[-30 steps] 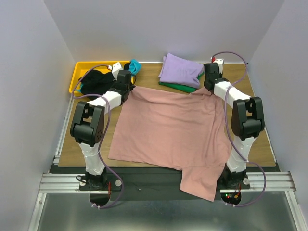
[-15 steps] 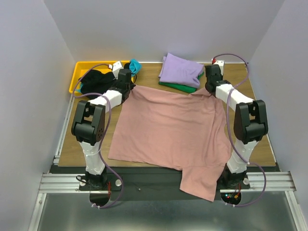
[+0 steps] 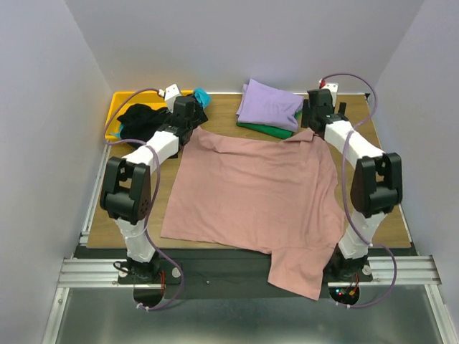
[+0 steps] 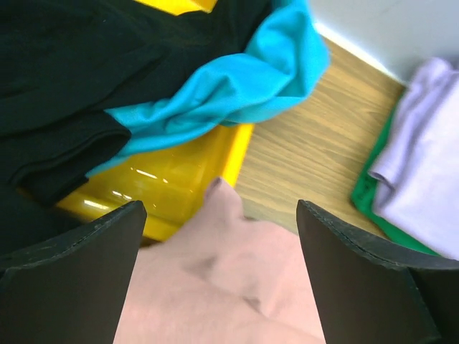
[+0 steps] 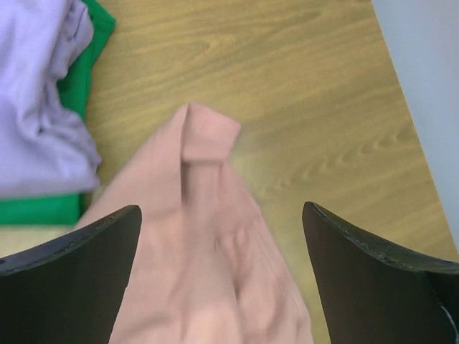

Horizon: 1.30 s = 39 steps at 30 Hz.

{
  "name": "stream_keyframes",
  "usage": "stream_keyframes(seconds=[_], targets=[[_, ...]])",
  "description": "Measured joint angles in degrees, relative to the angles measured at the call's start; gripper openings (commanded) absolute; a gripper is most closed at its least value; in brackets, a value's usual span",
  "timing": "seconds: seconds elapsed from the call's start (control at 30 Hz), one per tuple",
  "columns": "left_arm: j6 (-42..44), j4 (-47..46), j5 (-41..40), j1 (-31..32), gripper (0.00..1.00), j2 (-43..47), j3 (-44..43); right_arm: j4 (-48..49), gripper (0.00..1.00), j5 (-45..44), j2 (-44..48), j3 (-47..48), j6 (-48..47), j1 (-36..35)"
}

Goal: Fold and stack the t-shirts
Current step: Flatten the tshirt out

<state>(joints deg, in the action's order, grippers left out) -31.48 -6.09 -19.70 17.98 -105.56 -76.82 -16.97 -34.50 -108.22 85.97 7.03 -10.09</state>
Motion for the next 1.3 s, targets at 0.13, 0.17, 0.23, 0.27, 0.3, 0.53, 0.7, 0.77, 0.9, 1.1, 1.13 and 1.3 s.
stream_keyframes(seconds=[0.13, 0.17, 0.23, 0.27, 0.3, 0.53, 0.7, 0.77, 0.9, 1.1, 1.13, 1.3], targets=[[-0.1, 0.4, 1.0, 1.6, 0.98, 8.1, 3.5, -3.5, 1.0, 6.0, 11.8, -7.4, 5.5, 0.0], [-0.3, 0.4, 1.2, 2.0, 0.98, 10.5, 4.8, -3.8, 1.0, 7.3, 14.2, -9.2, 6.7, 0.0], [-0.6, -0.2, 1.6, 3.0, 0.98, 15.8, 8.6, -4.6, 1.0, 11.3, 20.7, -15.4, 10.3, 0.0], [-0.9, -0.2, 1.7, 3.5, 0.99, 19.4, 11.3, -5.3, 1.0, 12.6, 23.5, -18.2, 11.7, 0.0], [-1.0, -0.7, 1.9, 3.9, 0.98, 21.7, 13.3, -6.2, 1.0, 14.4, 25.9, -21.2, 13.7, 0.0], [-3.6, -0.8, 2.9, 4.9, 0.98, 32.3, 29.3, -9.4, 1.0, 19.5, 26.0, -30.4, 20.7, 2.4], [-5.9, 0.2, 2.6, 4.9, 0.98, 36.8, 38.1, -9.3, 1.0, 22.1, 21.0, -30.1, 21.8, 7.0], [-6.5, 0.2, 2.5, 4.9, 0.98, 37.1, 39.1, -8.5, 1.0, 23.8, 17.6, -29.5, 22.3, 8.5], [-7.0, -0.7, 2.6, 4.9, 0.98, 36.6, 39.5, -7.1, 1.0, 25.5, 13.0, -29.0, 23.0, 10.4], [-7.2, -1.7, 2.1, 4.8, 0.98, 32.4, 39.5, -4.6, 1.0, 26.2, 8.4, -25.0, 23.4, 14.1], [-7.2, -1.7, 2.0, 4.8, 0.98, 31.9, 39.5, -4.7, 1.0, 26.2, 7.8, -24.2, 23.4, 14.6], [-7.4, -1.5, 1.3, 4.8, 0.98, 31.3, 39.4, -4.5, 1.0, 26.2, 2.6, -18.2, 22.1, 16.4]])
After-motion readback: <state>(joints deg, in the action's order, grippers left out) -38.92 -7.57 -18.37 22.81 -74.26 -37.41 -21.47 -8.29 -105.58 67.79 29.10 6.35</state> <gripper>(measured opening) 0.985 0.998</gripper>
